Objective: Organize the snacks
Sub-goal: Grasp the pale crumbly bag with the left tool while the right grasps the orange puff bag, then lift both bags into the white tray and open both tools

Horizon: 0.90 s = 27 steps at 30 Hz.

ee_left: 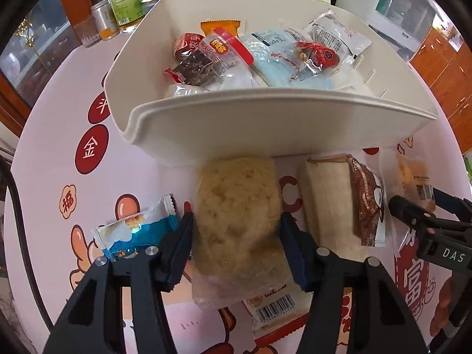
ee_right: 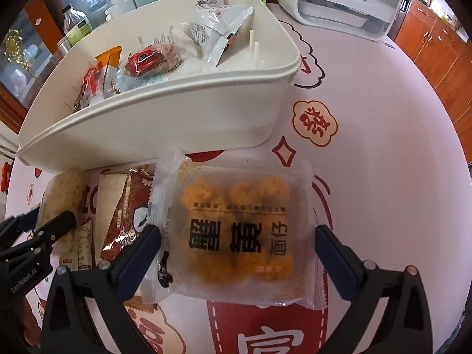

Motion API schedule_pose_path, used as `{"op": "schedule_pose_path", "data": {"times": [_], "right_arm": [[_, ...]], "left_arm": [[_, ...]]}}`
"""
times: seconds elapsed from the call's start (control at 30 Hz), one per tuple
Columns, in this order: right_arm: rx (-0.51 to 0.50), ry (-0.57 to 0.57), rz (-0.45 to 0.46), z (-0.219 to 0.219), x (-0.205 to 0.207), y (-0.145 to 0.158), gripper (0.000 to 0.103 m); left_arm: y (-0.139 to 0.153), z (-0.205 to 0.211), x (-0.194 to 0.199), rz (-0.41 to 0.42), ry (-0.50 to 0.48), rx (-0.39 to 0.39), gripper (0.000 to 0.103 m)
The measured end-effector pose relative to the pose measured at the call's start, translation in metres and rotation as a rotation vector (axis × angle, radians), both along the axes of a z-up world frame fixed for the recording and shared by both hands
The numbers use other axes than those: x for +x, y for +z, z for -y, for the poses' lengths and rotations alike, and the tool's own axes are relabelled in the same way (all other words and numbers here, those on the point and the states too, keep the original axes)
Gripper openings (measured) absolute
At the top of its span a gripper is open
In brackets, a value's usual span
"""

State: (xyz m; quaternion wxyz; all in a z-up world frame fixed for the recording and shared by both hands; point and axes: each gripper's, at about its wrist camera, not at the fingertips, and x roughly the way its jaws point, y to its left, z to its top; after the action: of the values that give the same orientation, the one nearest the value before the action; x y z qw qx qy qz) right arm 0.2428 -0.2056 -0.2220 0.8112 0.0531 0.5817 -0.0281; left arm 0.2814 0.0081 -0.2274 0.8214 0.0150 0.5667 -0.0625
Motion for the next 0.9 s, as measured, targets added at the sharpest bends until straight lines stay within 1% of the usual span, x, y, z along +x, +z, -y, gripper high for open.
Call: {"op": "schedule_pose_path", "data": {"times": [0.03,0.07,0.1,0.13,0.17,0.23,0.33,0.43,0.6,0.73,0.9], "right_arm": [[-0.004,0.003,0.0,-0.001,-0.001,0.0,0.099],[-0.002,0.011,0.003,-0.003,0.0,0.001,0.09],[-0.009,0.017,0.01,-0.007,-0.001,0.002,0.087],[-0.028,0.029,0.014,-0.012,-0.003,0.005,0.081],[-0.036,0.038,0.02,-0.015,-0.005,0.007,0.078],[-0.042,0.049,0.026,-0.018,-0.008,0.009,0.076],[-0.011,0.053,0.028,-0.018,-0.015,0.013,0.074],[0.03,0.059,0.019,-0.015,-0.026,0.017,0.072],[0.057,0.074,0.038,-0.017,-0.052,0.028,0.072],[0.088,0.095,0.086,-0.018,-0.074,0.053,0.072],[0.109,0.114,0.153,-0.02,-0.086,0.087,0.073]], "left_arm": [[0.0,0.0,-0.001,0.002,-0.001,0.001,0.055],[0.0,0.0,-0.001,-0.002,-0.001,0.004,0.055],[0.001,0.0,-0.002,-0.001,0.0,0.004,0.055],[0.002,0.0,-0.003,-0.002,0.001,0.004,0.055],[0.003,-0.001,-0.005,-0.004,0.005,0.002,0.055],[0.006,-0.002,-0.009,-0.001,0.014,-0.004,0.055],[0.016,-0.004,-0.018,0.015,0.01,-0.007,0.055],[0.031,-0.006,-0.031,0.037,0.003,-0.012,0.054],[0.063,-0.014,-0.057,0.081,-0.001,-0.035,0.054],[0.089,-0.021,-0.077,0.12,-0.004,-0.039,0.054],[0.125,-0.029,-0.095,0.169,-0.007,-0.042,0.054]]}}
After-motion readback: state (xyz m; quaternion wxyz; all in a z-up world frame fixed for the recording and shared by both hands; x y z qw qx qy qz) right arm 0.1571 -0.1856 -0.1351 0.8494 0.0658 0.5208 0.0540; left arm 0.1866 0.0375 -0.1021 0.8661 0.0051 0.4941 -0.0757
